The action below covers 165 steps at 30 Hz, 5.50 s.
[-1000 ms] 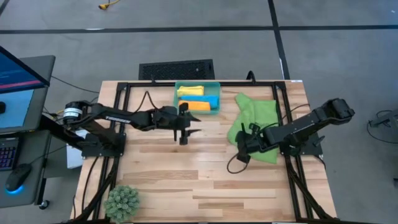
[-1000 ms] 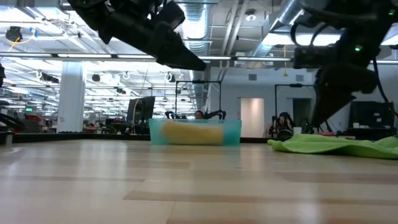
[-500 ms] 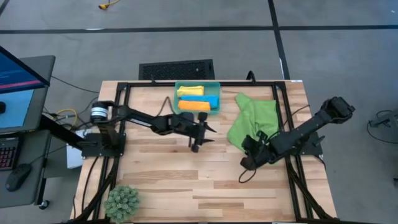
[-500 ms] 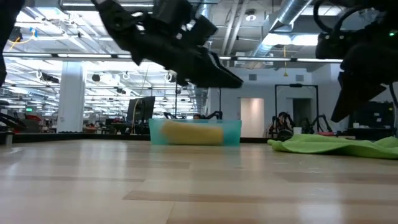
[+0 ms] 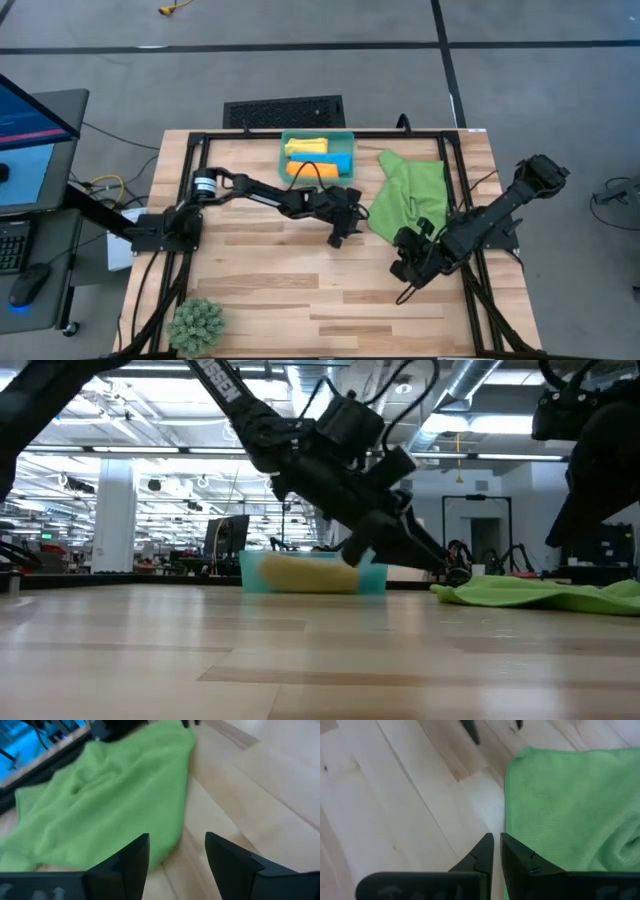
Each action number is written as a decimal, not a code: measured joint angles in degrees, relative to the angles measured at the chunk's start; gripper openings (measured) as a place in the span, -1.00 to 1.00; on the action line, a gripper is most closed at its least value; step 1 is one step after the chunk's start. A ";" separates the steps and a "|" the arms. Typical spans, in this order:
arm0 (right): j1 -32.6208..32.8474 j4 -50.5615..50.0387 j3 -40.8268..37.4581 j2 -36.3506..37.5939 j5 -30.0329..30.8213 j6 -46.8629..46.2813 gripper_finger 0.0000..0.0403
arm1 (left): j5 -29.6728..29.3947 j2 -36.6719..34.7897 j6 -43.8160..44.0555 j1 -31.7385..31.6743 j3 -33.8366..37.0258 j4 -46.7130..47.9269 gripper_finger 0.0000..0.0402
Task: Roll microfiber towels into tight, uniform cylinder then place into a basket
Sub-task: Fold the green microfiber towel
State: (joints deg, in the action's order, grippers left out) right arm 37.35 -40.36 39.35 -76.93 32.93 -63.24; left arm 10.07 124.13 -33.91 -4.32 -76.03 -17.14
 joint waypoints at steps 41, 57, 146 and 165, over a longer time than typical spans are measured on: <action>0.78 2.08 0.00 0.00 4.88 -0.39 -0.73 | -5.40 7.86 0.44 -0.44 -4.99 -4.07 -0.08; 0.78 2.69 0.00 -0.02 4.91 2.33 -0.73 | 0.63 11.88 3.46 -1.93 -9.97 4.04 -0.45; 17.44 18.95 6.36 -1.11 -14.92 25.51 -0.46 | -21.88 -1.76 73.19 35.08 -17.16 56.85 -1.00; 18.95 20.10 6.70 -22.28 -16.26 20.99 0.06 | -21.88 -1.85 74.75 34.99 -17.20 56.78 -1.00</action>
State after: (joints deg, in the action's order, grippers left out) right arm 56.30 -20.27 46.06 -99.20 16.68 -42.25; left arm -11.81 122.27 40.84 30.68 -93.23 39.64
